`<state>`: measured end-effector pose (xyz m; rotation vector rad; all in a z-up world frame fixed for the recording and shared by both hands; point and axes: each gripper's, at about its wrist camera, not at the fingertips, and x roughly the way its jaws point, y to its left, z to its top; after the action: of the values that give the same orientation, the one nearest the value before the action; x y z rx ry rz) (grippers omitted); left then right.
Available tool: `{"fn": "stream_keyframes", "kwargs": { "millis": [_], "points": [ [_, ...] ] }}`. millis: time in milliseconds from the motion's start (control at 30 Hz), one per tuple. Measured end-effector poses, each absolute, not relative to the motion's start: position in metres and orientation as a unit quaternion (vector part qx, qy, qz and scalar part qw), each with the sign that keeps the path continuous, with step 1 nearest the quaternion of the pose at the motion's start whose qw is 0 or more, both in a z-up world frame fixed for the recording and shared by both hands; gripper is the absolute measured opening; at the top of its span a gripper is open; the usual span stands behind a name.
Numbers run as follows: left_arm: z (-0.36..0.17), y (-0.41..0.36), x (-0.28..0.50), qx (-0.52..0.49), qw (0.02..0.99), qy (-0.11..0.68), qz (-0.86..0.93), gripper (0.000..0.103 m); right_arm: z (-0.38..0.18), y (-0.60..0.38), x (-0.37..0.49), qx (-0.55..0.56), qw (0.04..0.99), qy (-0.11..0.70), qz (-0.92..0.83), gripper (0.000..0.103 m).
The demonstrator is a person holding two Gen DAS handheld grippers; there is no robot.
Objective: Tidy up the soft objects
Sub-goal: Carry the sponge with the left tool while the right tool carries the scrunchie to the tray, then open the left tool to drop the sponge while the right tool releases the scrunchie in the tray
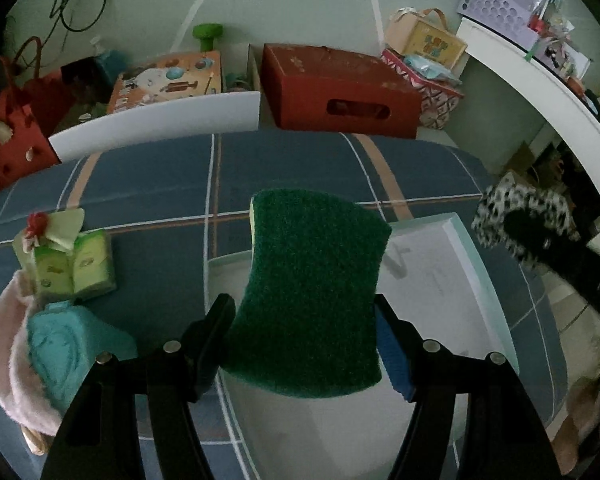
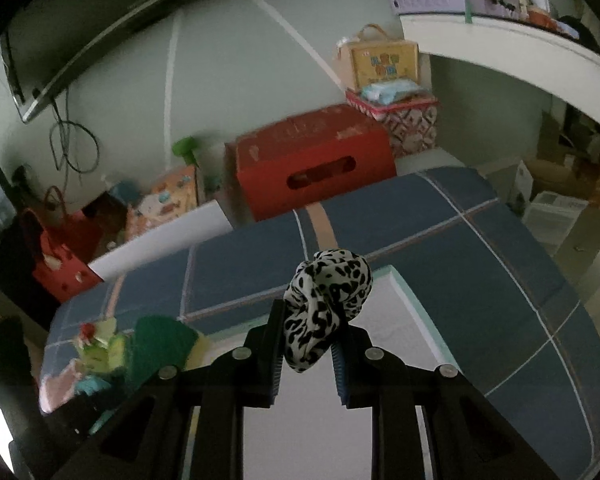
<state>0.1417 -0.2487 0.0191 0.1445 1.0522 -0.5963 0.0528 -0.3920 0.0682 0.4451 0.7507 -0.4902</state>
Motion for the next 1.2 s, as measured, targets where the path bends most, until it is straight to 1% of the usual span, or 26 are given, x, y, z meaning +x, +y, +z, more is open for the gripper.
{"fn": "stream_keyframes", "kwargs": {
  "millis": [167, 467, 667, 700, 733, 767, 800, 833, 867, 933, 967, 1000, 1033, 1133, 1200],
  "points": [
    [0.006, -0.257, 0.139, 0.075, 0.814, 0.503, -0.281, 0.07, 0.046, -0.403, 0.055, 0.212, 0.861, 0.391, -0.246, 0.025],
    [-0.024, -0.267, 0.132, 0.095, 0.795, 0.532, -0.276, 0.07, 0.004, -0.411, 0.059, 0.236, 0.833, 0.442, -0.235, 0.025],
    [-0.028, -0.263, 0.137, 0.088, 0.789, 0.546, -0.267, 0.071, 0.006, -0.407, 0.058, 0.235, 0.831, 0.447, -0.234, 0.025],
    [-0.026, -0.262, 0.137, 0.086, 0.79, 0.545, -0.267, 0.072, 0.01, -0.405, 0.057, 0.233, 0.833, 0.445, -0.233, 0.027],
    [-0.024, -0.261, 0.136, 0.084, 0.791, 0.543, -0.268, 0.077, 0.015, -0.403, 0.056, 0.229, 0.836, 0.442, -0.232, 0.029],
    [-0.021, -0.259, 0.136, 0.082, 0.792, 0.541, -0.27, 0.084, 0.021, -0.4, 0.055, 0.223, 0.839, 0.439, -0.232, 0.034],
    [-0.018, -0.257, 0.135, 0.079, 0.794, 0.539, -0.27, 0.087, 0.027, -0.396, 0.054, 0.215, 0.843, 0.435, -0.234, 0.046],
    [-0.016, -0.256, 0.135, 0.078, 0.795, 0.537, -0.269, 0.09, 0.033, -0.394, 0.053, 0.208, 0.846, 0.431, -0.237, 0.053],
    [-0.013, -0.253, 0.135, 0.079, 0.797, 0.536, -0.266, 0.09, 0.039, -0.391, 0.051, 0.2, 0.849, 0.425, -0.241, 0.061],
    [-0.008, -0.248, 0.134, 0.082, 0.802, 0.532, -0.257, 0.091, 0.051, -0.386, 0.047, 0.188, 0.857, 0.413, -0.245, 0.062],
    [-0.005, -0.245, 0.134, 0.082, 0.806, 0.53, -0.251, 0.092, 0.056, -0.383, 0.046, 0.182, 0.86, 0.409, -0.245, 0.067],
    [-0.002, -0.242, 0.134, 0.081, 0.811, 0.526, -0.244, 0.094, 0.06, -0.382, 0.045, 0.178, 0.862, 0.407, -0.244, 0.074],
    [0.0, -0.24, 0.134, 0.079, 0.814, 0.523, -0.241, 0.098, 0.063, -0.38, 0.045, 0.172, 0.863, 0.406, -0.245, 0.076],
    [0.006, -0.234, 0.135, 0.077, 0.822, 0.515, -0.228, 0.099, 0.066, -0.377, 0.046, 0.154, 0.864, 0.407, -0.253, 0.084],
    [0.007, -0.23, 0.135, 0.079, 0.827, 0.512, -0.219, 0.099, 0.066, -0.377, 0.046, 0.152, 0.865, 0.406, -0.255, 0.094]
  ]
}}
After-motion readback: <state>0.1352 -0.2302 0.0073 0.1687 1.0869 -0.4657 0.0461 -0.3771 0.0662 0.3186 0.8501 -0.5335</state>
